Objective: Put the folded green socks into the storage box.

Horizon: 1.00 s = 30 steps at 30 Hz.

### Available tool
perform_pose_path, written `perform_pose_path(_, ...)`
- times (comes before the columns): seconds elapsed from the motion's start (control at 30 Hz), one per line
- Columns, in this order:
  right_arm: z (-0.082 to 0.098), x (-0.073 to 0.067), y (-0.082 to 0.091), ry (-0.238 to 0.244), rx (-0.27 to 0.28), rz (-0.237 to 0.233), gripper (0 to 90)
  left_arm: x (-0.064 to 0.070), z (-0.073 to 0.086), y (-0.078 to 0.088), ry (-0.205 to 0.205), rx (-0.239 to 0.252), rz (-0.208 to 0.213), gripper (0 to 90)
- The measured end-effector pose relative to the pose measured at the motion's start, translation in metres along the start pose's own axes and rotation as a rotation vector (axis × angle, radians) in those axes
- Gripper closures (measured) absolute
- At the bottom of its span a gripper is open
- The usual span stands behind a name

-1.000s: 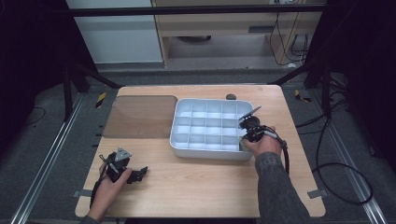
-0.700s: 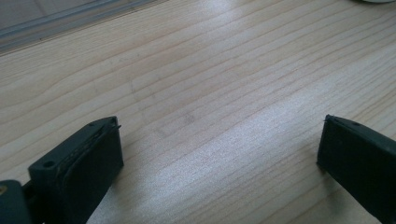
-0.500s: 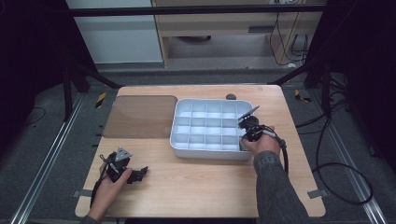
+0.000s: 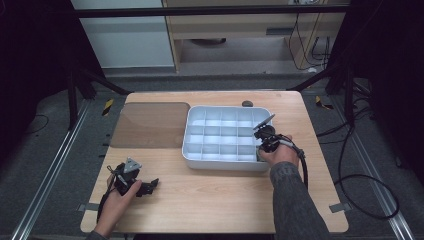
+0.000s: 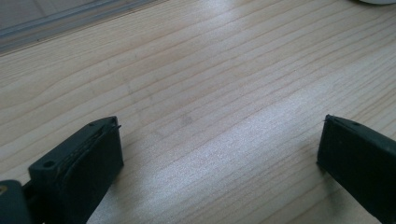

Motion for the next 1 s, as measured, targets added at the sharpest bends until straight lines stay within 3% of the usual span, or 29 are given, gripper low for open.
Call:
perform_pose_path(0.4, -0.002, 0.000, 0.009, -0.014, 0.037, -0.012, 90.0, 0.000, 0.000, 0.000, -0.001, -0.001, 0.001, 0.0)
perform_pose_path(1.0, -0.007, 0.005, 0.040, -0.095, 0.206, -0.074, 90.0, 0.000, 0.000, 0.000, 0.000, 0.002, 0.000, 0.0)
Point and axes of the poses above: each handheld gripper's, and its own axes: y roughly backward along the jaws, z roughly out of its underside, x roughly to its right, the point moved 9 cm from there along -y, roughly forward along the jaws, and after that the axes turned 2 degrees about -y, right-handed, at the moved point
